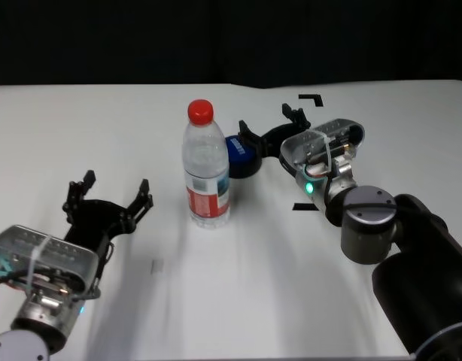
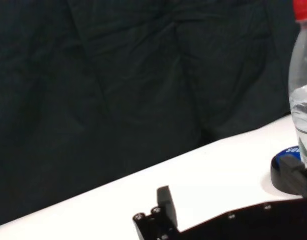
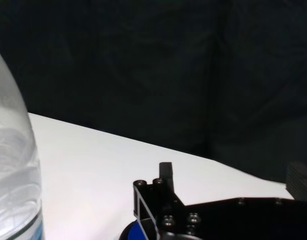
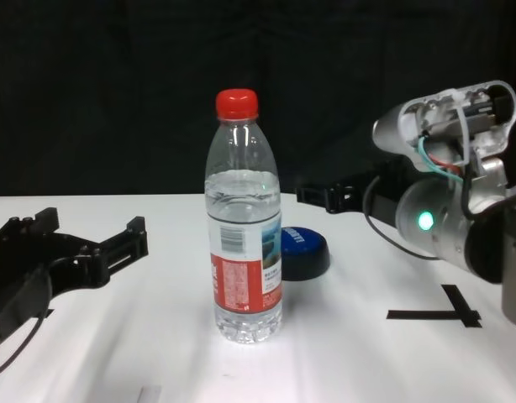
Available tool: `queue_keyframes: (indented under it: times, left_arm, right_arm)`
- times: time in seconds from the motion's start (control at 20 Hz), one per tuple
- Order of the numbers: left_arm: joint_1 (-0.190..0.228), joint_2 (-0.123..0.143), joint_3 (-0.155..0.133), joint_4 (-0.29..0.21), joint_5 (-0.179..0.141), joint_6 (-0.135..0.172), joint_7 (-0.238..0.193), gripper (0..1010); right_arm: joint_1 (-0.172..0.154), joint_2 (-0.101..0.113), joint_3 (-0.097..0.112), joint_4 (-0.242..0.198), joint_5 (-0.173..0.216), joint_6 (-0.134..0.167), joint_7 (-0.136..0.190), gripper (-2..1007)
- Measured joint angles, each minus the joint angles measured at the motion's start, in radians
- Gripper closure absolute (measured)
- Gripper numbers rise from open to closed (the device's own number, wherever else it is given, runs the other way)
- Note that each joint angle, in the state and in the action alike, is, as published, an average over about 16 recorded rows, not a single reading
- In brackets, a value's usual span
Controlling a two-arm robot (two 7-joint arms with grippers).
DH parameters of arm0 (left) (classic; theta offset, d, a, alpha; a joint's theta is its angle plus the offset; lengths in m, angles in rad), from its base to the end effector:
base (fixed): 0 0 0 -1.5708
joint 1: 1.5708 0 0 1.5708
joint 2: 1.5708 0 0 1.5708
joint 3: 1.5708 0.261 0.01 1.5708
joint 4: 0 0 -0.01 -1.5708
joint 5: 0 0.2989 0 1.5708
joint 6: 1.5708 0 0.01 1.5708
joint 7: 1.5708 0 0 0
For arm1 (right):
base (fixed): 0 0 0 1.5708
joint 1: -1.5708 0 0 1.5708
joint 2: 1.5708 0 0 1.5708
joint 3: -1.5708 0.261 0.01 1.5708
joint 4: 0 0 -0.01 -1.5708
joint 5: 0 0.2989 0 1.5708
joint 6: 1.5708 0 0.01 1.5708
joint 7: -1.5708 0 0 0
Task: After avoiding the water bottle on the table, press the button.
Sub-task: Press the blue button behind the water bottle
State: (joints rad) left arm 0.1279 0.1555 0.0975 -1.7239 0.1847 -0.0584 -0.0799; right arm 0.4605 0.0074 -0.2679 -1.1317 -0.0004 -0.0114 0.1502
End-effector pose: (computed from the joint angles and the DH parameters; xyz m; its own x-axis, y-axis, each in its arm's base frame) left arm 0.2839 0.0040 -0.2637 0.1881 0.9272 0.3240 -0.9766 0.2116 -0.0387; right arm 0.4251 0.0726 -0.2377 0.3766 -0.9178 0.1255 0.9252 0.3794 -0.0020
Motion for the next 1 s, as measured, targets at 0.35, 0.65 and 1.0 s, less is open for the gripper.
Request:
queue_keyframes:
  times: [0.35, 0.65, 1.0]
  left_arm:
    - [0.000, 0.000, 0.000, 0.000, 0.000, 0.000, 0.000, 7]
    - [0.000, 0.000, 0.000, 0.000, 0.000, 0.000, 0.000, 7]
    - [0.000, 0.000, 0.000, 0.000, 0.000, 0.000, 0.000, 7]
  right_arm:
    - [0.035, -0.011, -0.002, 0.059, -0.008, -0.016, -0.005, 2]
    - [0.059, -0.019, -0.002, 0.104, -0.017, -0.027, -0.009, 2]
    - [0.080, -0.025, -0.004, 0.149, -0.028, -0.035, -0.013, 2]
